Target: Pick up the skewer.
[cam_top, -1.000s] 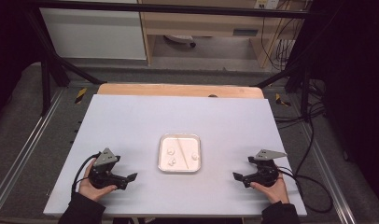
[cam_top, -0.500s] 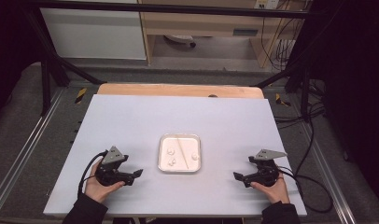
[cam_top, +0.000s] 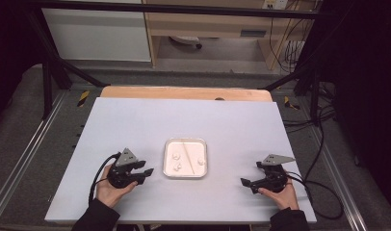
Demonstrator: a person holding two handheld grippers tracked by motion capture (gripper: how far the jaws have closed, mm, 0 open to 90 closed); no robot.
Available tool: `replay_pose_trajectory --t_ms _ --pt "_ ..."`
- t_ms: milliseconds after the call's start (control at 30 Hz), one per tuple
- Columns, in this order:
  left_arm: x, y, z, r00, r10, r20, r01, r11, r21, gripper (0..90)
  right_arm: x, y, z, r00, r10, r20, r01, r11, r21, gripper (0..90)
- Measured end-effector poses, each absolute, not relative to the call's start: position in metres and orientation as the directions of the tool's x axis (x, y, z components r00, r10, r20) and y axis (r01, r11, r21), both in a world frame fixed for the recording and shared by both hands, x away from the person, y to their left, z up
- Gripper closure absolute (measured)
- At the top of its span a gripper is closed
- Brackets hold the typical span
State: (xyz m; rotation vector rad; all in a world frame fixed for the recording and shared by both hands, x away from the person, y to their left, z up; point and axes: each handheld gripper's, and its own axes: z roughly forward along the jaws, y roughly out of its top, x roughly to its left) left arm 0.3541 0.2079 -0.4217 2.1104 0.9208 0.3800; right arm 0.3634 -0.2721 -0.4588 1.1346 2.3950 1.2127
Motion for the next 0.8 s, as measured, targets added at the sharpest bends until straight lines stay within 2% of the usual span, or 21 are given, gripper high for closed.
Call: replay_pose_trajectory --t_ms 467,667,800 --pt "0.361 0.173 -0.415 0.716 0.695 -0.065 0.479 -0.423 0.769 81.6 0.363 -0.272 -0.459 -0.677 0.723 0.134 0.537 0.361 0.762 1.1" --pt "0.364 0.158 -0.413 0.730 0.679 -0.078 0.475 -0.422 0.772 89.3 0.363 -0.272 -0.459 -0.679 0.722 0.133 0.536 0.364 0.762 1.2" --pt "0.369 0.148 -0.413 0.739 0.667 -0.095 0.480 -0.423 0.769 89.7 0.363 -0.272 -0.459 -0.679 0.722 0.130 0.536 0.367 0.760 1.2"
